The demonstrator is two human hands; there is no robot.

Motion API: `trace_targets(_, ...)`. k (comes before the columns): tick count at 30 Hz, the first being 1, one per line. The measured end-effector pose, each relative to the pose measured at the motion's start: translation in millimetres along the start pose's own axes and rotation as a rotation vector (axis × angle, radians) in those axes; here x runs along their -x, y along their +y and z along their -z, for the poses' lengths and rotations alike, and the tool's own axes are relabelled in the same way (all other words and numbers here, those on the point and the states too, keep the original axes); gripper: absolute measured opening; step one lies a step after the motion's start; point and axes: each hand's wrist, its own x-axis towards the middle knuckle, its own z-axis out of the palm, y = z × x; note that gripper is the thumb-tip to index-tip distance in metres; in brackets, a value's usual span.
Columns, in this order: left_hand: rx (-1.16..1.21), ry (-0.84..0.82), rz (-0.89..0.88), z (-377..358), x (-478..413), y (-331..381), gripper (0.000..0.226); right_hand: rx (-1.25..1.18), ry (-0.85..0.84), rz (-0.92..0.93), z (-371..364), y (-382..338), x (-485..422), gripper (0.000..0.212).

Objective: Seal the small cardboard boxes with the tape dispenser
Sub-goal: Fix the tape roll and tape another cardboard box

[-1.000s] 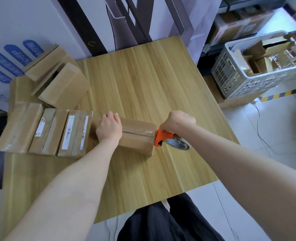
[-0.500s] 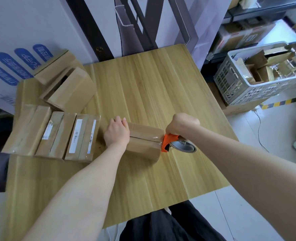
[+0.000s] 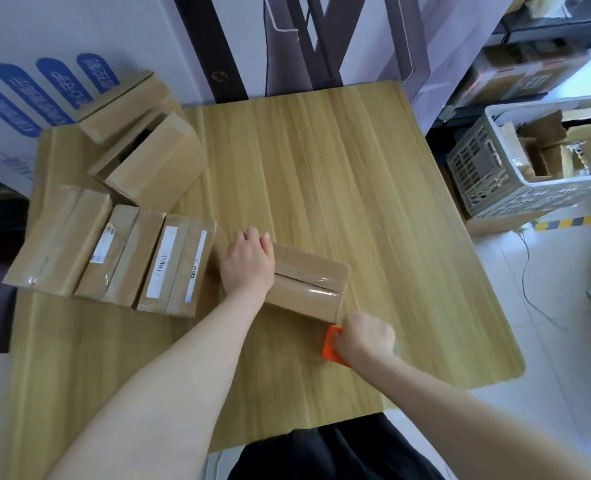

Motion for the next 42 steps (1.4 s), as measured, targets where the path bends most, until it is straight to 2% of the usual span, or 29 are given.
trace_targets(3, -0.017, -0.031, -0.031, 2, -3, -2, 0.041, -0.073, 0.044, -0.059, 14, 33, -9, 0.038)
trace_targets(8, -0.053, -0.062, -0.222, 6, -19, -6, 0.04, -0.153, 0.246, -0.097, 64, 65, -26, 0.049)
trace_targets(12, -0.021, -0.108, -0.502, 8, -35, -9, 0.048, -0.266, 0.354, -0.135, 79, 74, -27, 0.05)
trace_targets(14, -0.038, -0.077, -0.628, 9, -39, -9, 0.056, -0.34, 0.386, -0.137, 80, 76, -25, 0.05)
trace_targets(16, -0.087, -0.004, -0.634, 12, -39, -7, 0.058, -0.397, 0.408, -0.123, 80, 77, -23, 0.05)
trace_targets(19, -0.059, 0.043, -0.431, 11, -33, -5, 0.056, -0.449, 0.434, -0.093, 78, 79, -18, 0.05)
trace_targets(21, 0.006, -0.03, -0.241, 10, -29, -3, 0.056, -0.489, 0.441, -0.067, 76, 79, -14, 0.05)
trace_targets(23, 0.015, -0.149, -0.184, 6, -20, -1, 0.058, -0.564, 0.437, -0.02, 75, 78, -11, 0.05)
trace_targets(25, -0.024, -0.213, -0.287, -1, -11, 4, 0.061, -0.648, 0.431, 0.04, 76, 77, -7, 0.048)
trace_targets(29, -0.044, -0.233, -0.612, -7, 5, 16, 0.063, -0.738, 0.441, 0.149, 79, 78, 1, 0.043)
trace_targets(31, -0.048, -0.244, -0.662, -8, 11, 20, 0.064, -0.791, 0.444, 0.184, 81, 81, 5, 0.037)
trace_targets(33, 0.039, -0.274, -0.619, -2, 12, 23, 0.057, -0.844, 0.441, 0.222, 82, 87, 9, 0.03)
trace_targets(34, 0.16, -0.289, -0.554, 4, 12, 26, 0.052, -0.884, 0.435, 0.247, 82, 90, 11, 0.027)
trace_targets(37, 0.659, -0.241, -0.235, 37, 14, 43, 0.038, -0.975, 0.422, 0.323, 84, 99, 19, 0.021)
trace_targets(38, 0.817, -0.289, -0.113, 50, 16, 51, 0.034, -0.976, 0.422, 0.349, 86, 101, 22, 0.021)
trace_targets(40, 1.108, -0.586, 0.105, 74, 21, 63, 0.039, -0.96, 0.428, 0.395, 88, 103, 27, 0.021)
trace_targets(42, 1.222, -0.865, 0.205, 91, 25, 67, 0.049, -0.946, 0.426, 0.43, 92, 103, 31, 0.021)
